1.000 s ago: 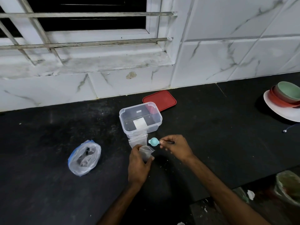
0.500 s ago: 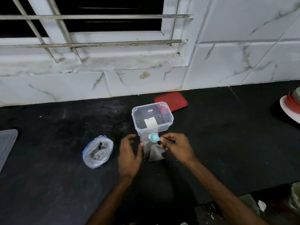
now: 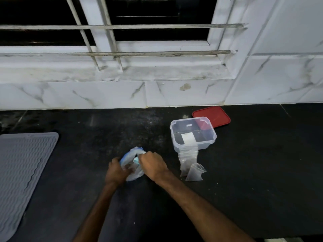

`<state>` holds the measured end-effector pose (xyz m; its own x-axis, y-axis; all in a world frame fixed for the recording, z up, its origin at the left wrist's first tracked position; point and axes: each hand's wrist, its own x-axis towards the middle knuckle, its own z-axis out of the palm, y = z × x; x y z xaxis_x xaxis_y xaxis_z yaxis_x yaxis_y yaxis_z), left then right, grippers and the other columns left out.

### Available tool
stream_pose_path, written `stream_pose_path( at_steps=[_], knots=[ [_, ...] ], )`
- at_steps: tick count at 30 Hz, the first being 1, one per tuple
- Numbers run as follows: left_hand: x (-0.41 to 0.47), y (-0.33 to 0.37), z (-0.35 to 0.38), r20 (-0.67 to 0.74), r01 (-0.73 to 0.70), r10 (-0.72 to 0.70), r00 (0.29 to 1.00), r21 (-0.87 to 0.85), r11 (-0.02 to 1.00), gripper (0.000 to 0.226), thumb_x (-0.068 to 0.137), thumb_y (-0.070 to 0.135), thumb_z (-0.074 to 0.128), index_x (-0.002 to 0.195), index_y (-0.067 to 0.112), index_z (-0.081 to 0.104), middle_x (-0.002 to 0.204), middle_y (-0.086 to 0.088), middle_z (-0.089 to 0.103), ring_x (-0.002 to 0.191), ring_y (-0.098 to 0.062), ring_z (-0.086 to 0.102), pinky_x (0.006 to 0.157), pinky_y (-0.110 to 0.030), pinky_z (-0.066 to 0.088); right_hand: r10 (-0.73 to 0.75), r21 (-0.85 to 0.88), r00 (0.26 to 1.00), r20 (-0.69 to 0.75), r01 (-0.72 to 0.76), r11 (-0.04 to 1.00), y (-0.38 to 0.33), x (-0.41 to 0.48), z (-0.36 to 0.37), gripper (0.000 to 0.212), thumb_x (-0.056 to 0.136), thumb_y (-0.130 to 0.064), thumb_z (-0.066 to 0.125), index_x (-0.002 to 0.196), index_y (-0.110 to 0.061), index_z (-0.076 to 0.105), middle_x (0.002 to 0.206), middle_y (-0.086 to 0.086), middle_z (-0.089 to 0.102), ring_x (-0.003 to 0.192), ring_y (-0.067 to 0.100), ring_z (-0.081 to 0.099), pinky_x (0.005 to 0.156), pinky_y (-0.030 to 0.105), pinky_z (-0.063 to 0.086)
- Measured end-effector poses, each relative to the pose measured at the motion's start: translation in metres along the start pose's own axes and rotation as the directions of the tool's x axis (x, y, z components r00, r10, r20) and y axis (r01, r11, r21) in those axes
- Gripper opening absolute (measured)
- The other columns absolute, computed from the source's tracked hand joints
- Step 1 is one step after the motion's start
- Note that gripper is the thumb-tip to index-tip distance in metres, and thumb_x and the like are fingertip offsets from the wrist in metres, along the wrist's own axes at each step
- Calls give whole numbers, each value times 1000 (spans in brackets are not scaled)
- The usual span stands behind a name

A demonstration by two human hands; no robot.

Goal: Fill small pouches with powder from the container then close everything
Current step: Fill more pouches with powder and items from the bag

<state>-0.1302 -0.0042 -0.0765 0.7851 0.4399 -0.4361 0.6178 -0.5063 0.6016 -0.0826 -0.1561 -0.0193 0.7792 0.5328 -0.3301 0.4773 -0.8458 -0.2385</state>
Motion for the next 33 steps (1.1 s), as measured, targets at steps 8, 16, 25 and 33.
stream_pose_path(
  at_steps=[8,16,25,33],
  knots=[
    [-4,10,1,57,2,-7,998,82,997,42,80,26,73,116,8,60,113,-9,67,104,-26,65,86,-30,50,-55,-191,996,63,66,979,10,16,-2,23,99,-14,48,115,-6,62,115,13,64,103,29,64,85,38,51],
    [9,29,-9,15,121,-122,992,-300,946,31,81,22,57,101,-1,61,102,-15,65,90,-29,61,69,-34,48,16,-45,999,43,-14,999,5,26,-16,26,91,-24,59,112,-10,65,107,9,68,99,28,66,81,36,51],
    [0,22,-1,34,6,-3,999,-69,998,23,89,17,62,109,8,56,101,-5,58,90,-17,53,74,-28,39,-59,17,998,16,59,998,3,17,-10,25,97,-27,52,105,-10,69,95,8,67,86,22,65,77,33,52],
    [1,15,-8,104,7,-16,994,90,996,22,85,17,64,107,14,64,99,-2,63,87,-14,57,72,-26,42,-75,-258,996,44,84,962,8,17,5,22,97,-15,53,116,-9,62,109,10,66,96,26,66,81,38,52]
  ],
)
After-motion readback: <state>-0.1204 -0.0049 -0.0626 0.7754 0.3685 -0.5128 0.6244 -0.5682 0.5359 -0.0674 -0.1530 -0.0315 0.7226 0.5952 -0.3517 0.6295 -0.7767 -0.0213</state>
